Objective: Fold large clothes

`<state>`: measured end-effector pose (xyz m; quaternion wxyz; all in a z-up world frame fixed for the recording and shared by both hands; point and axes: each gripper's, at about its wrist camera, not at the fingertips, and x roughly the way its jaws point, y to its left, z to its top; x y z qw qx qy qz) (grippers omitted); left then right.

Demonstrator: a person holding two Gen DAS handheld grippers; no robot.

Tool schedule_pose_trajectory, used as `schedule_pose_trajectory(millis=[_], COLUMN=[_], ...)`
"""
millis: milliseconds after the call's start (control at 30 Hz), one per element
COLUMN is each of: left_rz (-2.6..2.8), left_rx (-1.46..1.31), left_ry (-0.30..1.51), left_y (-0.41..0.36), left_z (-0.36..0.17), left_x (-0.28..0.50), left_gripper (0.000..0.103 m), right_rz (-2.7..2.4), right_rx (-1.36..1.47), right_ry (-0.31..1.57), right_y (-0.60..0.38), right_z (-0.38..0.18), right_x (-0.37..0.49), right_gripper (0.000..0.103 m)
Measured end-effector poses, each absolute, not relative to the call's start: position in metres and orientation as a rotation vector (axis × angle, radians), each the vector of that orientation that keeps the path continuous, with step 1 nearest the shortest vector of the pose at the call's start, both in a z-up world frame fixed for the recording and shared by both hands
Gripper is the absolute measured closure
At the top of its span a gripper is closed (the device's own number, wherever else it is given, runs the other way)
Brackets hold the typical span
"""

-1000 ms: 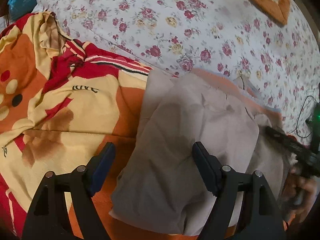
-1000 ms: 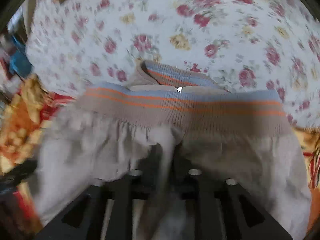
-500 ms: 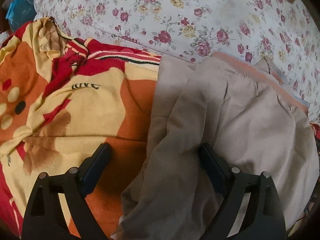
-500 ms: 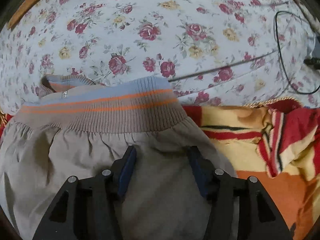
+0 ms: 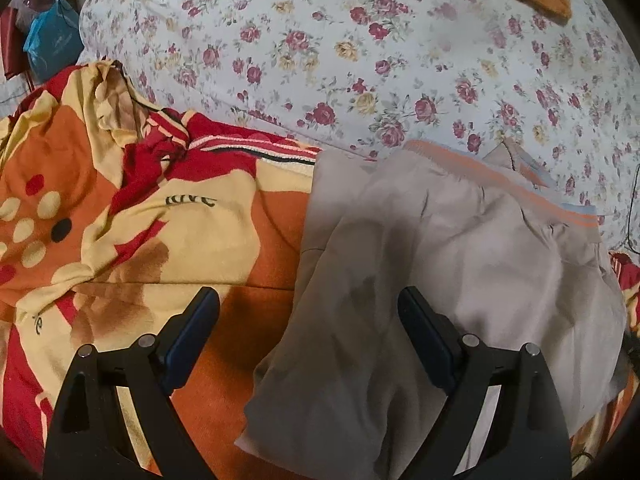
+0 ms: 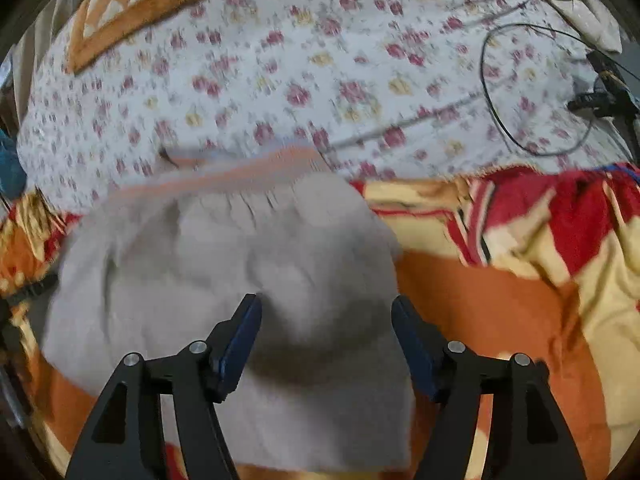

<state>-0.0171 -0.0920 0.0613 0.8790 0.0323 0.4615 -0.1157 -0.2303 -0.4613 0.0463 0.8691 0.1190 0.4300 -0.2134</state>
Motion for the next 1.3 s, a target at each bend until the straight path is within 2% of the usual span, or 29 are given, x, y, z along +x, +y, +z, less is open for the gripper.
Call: schedule_pose_trajectory(millis=[133,300,467,533,567,600,733,867,933,1167,1300], left_rz=[-0.245,-0.273,-0.346,-0.363,-0.362,-0.355,-0.324,-0.325,-0.325,-0.317,-0.317], left_rx=[0.067,0.041,-0.021,-0.01,0.0,0.016,0.041,0.042,0.052,0.049,0.046], left_ry=[0.956,0.942,0.951,0.968,0.975,0.979,1.006,1.019,1.013,1.018,1.015], left_y=[-0.091,-0.091,-0.097,-0.102,-0.104,-0.106,-0.108,-0.111,-0.112,-0.112,-0.112], left_z=[0.063,0.068,0.069,0.066,0.064,0.062,0.053,0.049,0.05,0.049,0.048], left_x=[-0.023,-0.028,-0.033,-0.034,-0.033,-0.033,-0.028,-0.024,-0.023,-0.024,-0.024], left_gripper=[0.011,0.011,0.011,0.011,0.011,0.011,0.011,0.011,0.011,0.011,0.011], right_rz=[-0.453,-0.507,-0.351,-0.254,-0.216,-0.195,-0.149,-0.203,-0.213,-0.207,-0.209], right_rx=[0.41,0.295,0.222,0.23,0.231,0.228,0.214,0.207,0.214,0.211,0.216], right_ry=[0.963,0.858,0.79,0.806,0.816,0.818,0.833,0.947,0.942,0.951,0.881], right_y=[-0.485,-0.461,-0.411,-0.393,-0.385,-0.378,-0.356,-0.355,-0.355,-0.351,-0.35], right_z=[0.019,0.064,0.091,0.088,0.086,0.083,0.067,0.023,0.01,0.02,0.044], right_x=[-0.236,-0.239,-0.213,-0.189,-0.176,-0.164,-0.122,-0.088,-0.088,-0.096,-0.111], right_gripper=[0.035,0.032,0.033,0.044,0.056,0.058,0.058,0.055,0.054,0.054,0.054])
